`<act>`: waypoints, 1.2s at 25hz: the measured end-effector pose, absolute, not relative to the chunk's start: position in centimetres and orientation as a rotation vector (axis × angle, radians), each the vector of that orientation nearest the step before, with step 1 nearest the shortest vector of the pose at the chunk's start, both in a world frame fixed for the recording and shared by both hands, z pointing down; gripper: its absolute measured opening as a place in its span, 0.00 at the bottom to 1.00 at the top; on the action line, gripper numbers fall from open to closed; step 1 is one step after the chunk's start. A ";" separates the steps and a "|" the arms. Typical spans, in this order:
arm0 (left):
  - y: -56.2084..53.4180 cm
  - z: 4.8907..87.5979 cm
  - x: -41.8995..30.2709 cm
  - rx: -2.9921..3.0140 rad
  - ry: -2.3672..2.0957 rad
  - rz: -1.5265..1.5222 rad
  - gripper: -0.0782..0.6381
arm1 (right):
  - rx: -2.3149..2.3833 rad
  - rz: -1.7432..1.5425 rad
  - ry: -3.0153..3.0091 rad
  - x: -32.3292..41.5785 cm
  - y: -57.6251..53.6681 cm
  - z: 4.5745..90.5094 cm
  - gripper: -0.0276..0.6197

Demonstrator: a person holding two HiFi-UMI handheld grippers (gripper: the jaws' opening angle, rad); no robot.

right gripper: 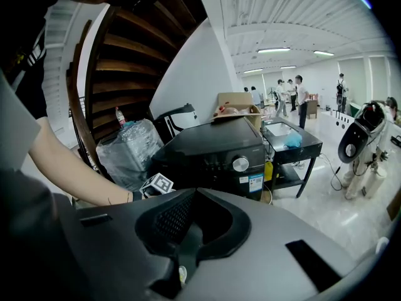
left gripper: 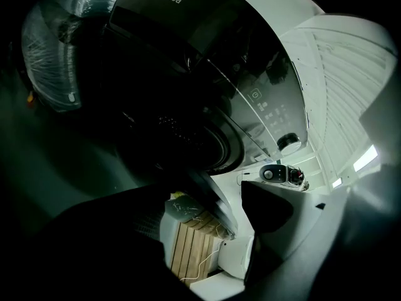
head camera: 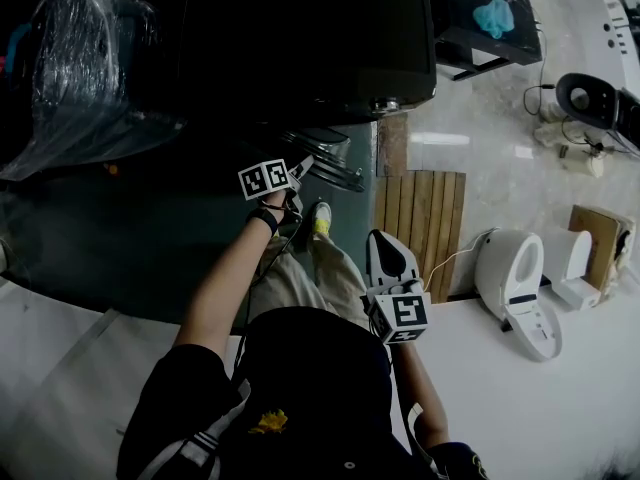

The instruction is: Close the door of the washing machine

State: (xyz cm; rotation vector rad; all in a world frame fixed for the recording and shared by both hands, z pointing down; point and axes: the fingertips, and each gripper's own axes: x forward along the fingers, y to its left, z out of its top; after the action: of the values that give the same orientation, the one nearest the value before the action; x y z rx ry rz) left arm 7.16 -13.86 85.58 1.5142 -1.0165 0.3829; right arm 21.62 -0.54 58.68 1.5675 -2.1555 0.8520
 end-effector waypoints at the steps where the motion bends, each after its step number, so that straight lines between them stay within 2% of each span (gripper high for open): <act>1: -14.1 85.6 7.3 1.513 -1.017 0.381 0.66 | 1.568 0.855 -2.155 21.7 -0.6 58.7 0.09; 12: -17.4 85.2 8.7 1.508 -1.028 0.291 0.65 | 1.566 0.858 -2.149 22.5 -1.6 59.1 0.09; 17: -19.5 85.2 9.1 1.526 -1.041 0.275 0.62 | 1.575 0.853 -2.134 23.3 -1.6 59.1 0.09; 20: -22.0 85.3 9.2 1.443 -1.038 0.162 0.53 | 1.583 0.845 -2.119 23.9 -1.6 59.1 0.09; 28: -23.2 85.0 9.0 1.461 -1.017 0.113 0.50 | 1.611 0.806 -2.110 24.7 -1.3 58.2 0.09; 29: -22.9 84.7 9.0 1.484 -1.019 0.116 0.48 | 1.621 0.799 -2.112 24.8 -1.3 58.0 0.09; 30: -22.7 84.2 9.0 1.507 -1.023 0.116 0.39 | 1.629 0.791 -2.117 24.9 -1.6 57.8 0.09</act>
State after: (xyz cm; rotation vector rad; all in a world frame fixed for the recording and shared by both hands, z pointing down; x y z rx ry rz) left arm 9.01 -22.69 84.18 1.5065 -1.0231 0.1162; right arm 24.87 -1.56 57.77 1.6292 -2.1173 0.7907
